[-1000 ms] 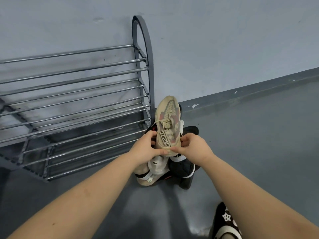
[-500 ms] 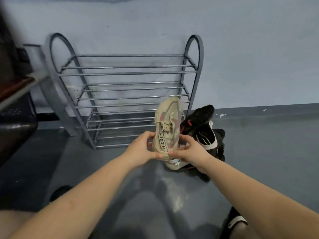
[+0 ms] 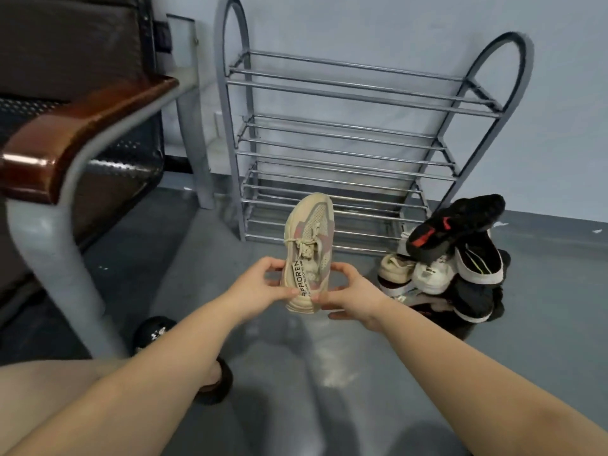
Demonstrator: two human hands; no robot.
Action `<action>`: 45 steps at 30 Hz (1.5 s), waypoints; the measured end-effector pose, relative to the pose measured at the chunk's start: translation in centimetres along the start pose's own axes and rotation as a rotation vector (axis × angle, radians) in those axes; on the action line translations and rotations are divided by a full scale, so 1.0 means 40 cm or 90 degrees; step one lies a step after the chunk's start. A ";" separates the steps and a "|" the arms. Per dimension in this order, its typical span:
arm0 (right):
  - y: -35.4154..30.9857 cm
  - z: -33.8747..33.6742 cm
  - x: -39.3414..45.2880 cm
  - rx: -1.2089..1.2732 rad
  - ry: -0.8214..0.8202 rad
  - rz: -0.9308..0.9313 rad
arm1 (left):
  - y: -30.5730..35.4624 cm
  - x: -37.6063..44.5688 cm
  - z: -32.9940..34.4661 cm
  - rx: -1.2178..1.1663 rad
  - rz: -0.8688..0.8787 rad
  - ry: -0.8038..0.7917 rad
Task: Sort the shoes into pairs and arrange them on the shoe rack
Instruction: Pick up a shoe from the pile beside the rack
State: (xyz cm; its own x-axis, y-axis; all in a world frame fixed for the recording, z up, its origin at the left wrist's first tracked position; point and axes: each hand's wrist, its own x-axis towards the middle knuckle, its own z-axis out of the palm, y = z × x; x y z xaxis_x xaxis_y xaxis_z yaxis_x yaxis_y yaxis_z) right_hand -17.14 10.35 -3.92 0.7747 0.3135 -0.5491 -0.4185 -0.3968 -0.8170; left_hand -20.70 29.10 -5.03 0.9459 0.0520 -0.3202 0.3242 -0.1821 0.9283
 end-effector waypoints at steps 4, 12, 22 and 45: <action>0.006 0.074 0.095 -0.031 -0.014 -0.008 | -0.069 0.034 -0.045 -0.080 -0.038 0.050; 0.053 0.167 0.272 -0.037 -0.036 0.045 | -0.166 0.165 -0.112 -0.101 -0.152 0.065; 0.127 0.209 0.443 -0.067 -0.098 0.173 | -0.314 0.278 -0.110 -0.210 -0.318 0.045; 0.146 0.303 0.561 -0.315 -0.098 0.065 | -0.434 0.398 -0.098 0.183 -0.206 0.258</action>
State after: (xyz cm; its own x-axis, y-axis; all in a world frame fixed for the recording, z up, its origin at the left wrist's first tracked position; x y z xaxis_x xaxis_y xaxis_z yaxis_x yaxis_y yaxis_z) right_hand -7.96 25.53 -23.16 0.6482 0.3603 -0.6709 -0.1856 -0.7797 -0.5980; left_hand -11.22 36.92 -25.52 0.7462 0.5093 -0.4287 0.6347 -0.3498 0.6890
